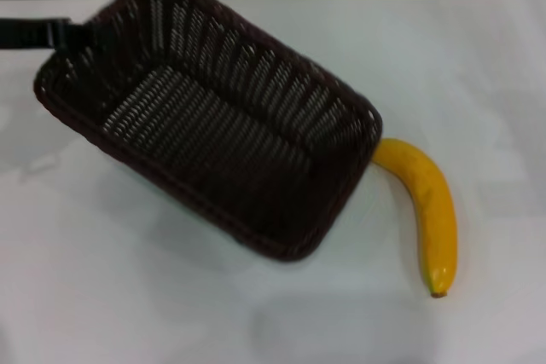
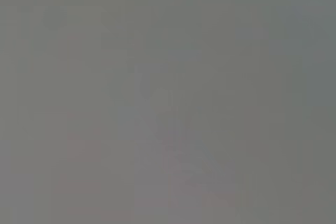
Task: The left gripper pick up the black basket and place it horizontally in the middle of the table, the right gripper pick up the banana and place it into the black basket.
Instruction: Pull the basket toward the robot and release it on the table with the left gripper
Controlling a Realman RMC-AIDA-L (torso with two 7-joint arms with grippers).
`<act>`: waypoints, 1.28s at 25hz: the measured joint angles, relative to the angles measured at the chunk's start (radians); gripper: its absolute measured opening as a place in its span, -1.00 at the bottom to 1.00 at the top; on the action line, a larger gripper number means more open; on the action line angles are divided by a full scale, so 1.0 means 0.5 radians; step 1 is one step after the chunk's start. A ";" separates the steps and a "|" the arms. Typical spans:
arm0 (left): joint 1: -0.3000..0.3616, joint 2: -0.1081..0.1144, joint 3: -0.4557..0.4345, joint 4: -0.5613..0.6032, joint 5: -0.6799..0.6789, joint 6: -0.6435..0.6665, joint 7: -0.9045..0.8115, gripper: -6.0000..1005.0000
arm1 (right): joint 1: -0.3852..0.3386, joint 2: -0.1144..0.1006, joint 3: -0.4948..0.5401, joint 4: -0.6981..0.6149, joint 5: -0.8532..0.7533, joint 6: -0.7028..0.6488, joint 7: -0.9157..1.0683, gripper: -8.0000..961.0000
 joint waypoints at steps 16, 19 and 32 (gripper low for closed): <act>0.050 -0.122 -0.071 0.093 0.090 -0.071 -0.706 -0.61 | -0.020 -0.056 0.000 0.051 -0.015 -0.020 -0.024 0.75; 0.030 -0.119 -0.063 0.070 0.166 -0.094 -0.815 -0.61 | -0.024 -0.053 0.000 0.045 -0.016 -0.021 -0.106 0.75; -0.251 -0.067 -0.052 -0.265 0.470 -0.133 -1.155 -0.60 | -0.030 -0.052 -0.010 0.048 -0.016 -0.042 -0.361 0.75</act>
